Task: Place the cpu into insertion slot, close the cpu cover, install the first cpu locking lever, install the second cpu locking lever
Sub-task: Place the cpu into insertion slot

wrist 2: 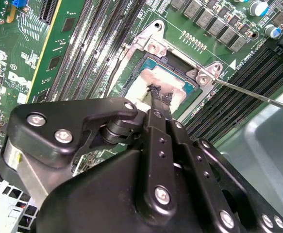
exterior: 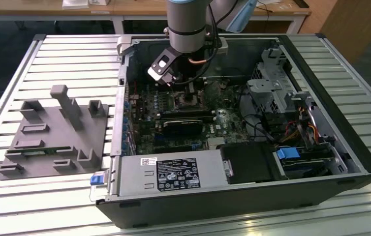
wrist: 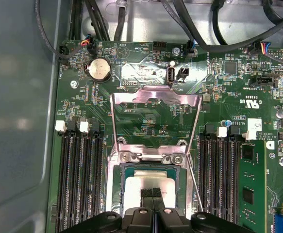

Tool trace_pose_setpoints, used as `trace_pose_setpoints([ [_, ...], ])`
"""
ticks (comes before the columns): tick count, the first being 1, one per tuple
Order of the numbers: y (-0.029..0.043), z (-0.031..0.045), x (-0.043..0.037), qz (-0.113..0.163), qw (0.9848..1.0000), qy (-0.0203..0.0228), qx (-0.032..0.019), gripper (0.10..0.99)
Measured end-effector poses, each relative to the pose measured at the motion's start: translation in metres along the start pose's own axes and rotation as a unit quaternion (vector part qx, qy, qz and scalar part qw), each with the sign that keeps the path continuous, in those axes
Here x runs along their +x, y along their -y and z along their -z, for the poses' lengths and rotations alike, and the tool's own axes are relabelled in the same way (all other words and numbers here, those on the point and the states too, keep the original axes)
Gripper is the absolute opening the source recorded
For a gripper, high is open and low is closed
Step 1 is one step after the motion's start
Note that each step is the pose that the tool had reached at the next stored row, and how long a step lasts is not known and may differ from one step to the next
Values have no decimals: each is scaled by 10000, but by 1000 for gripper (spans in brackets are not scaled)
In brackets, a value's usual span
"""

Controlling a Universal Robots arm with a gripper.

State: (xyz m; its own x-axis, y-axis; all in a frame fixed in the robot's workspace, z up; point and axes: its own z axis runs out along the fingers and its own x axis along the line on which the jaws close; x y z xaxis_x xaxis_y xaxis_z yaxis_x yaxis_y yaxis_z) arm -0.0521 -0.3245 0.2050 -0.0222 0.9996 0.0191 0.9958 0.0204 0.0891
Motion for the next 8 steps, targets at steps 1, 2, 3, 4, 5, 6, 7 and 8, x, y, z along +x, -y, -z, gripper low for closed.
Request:
trace_pose_setpoints([
  [1, -1, 7, 0, 0, 10000, 0, 0, 102],
  [2, -2, 18, 0, 0, 10000, -1, -1, 102],
  [3, -3, 32, 1, 0, 10000, -1, -1, 102],
  [4, -4, 46, 1, 0, 10000, -1, -1, 102],
  [5, -6, 65, 1, 0, 10000, -1, -1, 102],
  [6, -7, 86, 2, 0, 10000, -1, -1, 102],
  [7, -10, 107, 2, 0, 10000, -1, -1, 102],
  [8, -11, 130, 3, 0, 10000, -1, -1, 102],
])
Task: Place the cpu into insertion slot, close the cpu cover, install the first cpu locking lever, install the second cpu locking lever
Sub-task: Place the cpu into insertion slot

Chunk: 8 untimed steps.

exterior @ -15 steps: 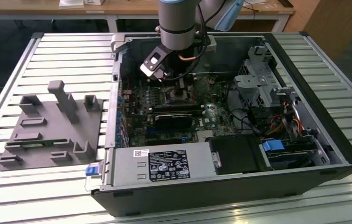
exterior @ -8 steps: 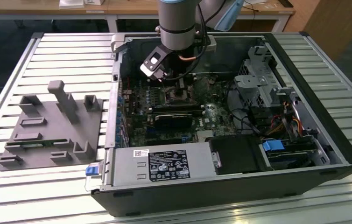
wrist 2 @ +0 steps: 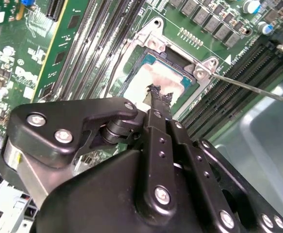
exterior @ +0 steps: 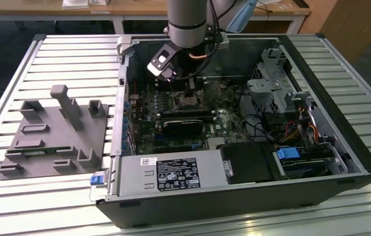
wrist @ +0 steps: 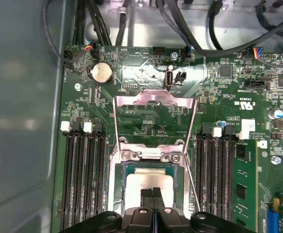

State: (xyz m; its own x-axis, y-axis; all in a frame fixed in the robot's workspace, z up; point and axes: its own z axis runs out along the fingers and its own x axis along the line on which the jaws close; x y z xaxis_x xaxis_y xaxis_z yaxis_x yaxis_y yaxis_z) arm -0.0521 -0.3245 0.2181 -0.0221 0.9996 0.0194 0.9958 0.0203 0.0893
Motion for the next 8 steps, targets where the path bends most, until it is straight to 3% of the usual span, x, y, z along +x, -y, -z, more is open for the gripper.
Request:
trace_pose_setpoints([
  [8, -17, 188, 4, 0, 10000, 0, -1, 102],
])
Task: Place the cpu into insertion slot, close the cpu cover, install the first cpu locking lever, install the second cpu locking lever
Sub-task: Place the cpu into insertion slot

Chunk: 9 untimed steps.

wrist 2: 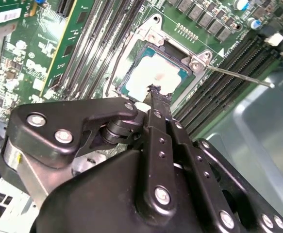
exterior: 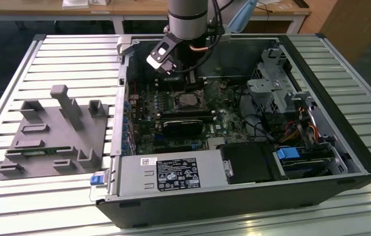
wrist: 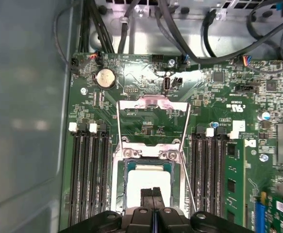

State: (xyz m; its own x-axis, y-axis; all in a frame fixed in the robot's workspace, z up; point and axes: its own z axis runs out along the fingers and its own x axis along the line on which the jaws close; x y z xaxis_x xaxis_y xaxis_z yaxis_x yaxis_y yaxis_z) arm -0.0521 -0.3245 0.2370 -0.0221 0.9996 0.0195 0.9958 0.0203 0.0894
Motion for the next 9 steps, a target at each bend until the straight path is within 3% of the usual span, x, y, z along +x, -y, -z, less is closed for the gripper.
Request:
trace_pose_setpoints([
  [9, -19, 204, 4, 0, 10000, 0, -4, 102],
])
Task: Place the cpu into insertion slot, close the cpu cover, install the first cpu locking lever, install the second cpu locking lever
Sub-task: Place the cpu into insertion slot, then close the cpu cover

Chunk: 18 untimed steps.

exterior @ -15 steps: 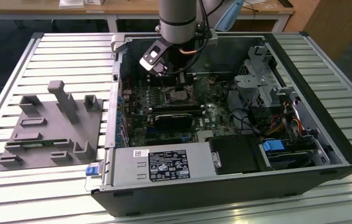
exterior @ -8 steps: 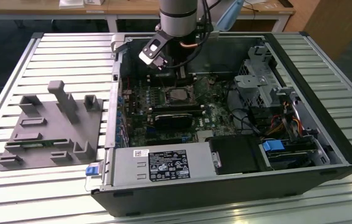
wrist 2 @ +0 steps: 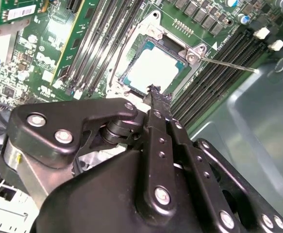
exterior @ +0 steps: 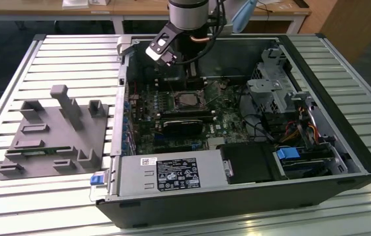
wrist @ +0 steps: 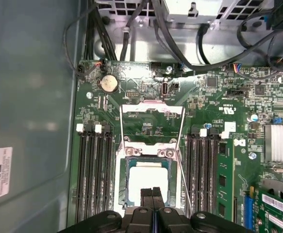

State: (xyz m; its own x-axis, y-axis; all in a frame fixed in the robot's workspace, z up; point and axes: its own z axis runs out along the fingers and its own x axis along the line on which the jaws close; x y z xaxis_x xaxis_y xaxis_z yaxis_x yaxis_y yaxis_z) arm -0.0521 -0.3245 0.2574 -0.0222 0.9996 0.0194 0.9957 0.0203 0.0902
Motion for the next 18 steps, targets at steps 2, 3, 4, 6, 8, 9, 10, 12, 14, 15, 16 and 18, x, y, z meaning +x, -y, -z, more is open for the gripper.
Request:
trace_pose_setpoints([
  [2, -1, 12, 0, 0, 10000, 0, 0, 102],
  [3, -1, 12, 0, 0, 10000, 0, 0, 102],
  [4, -1, 12, 0, 0, 10000, 0, 0, 102],
  [6, -1, 12, 0, 0, 10000, 0, 0, 102],
  [8, -1, 12, 0, 0, 10000, 1, 0, 102],
  [9, -1, 12, 0, 0, 10000, 2, 0, 102],
  [10, -1, 12, 0, 0, 10000, 2, 0, 102],
  [12, -1, 12, 0, 0, 10000, 2, 0, 102],
  [14, -1, 12, 0, 0, 10000, 3, 0, 102],
  [15, -1, 14, 0, 0, 10000, 3, 1, 102],
  [16, -2, 21, 0, 0, 10000, 4, 1, 102],
  [18, -3, 37, 1, 0, 10000, 2, 0, 102],
])
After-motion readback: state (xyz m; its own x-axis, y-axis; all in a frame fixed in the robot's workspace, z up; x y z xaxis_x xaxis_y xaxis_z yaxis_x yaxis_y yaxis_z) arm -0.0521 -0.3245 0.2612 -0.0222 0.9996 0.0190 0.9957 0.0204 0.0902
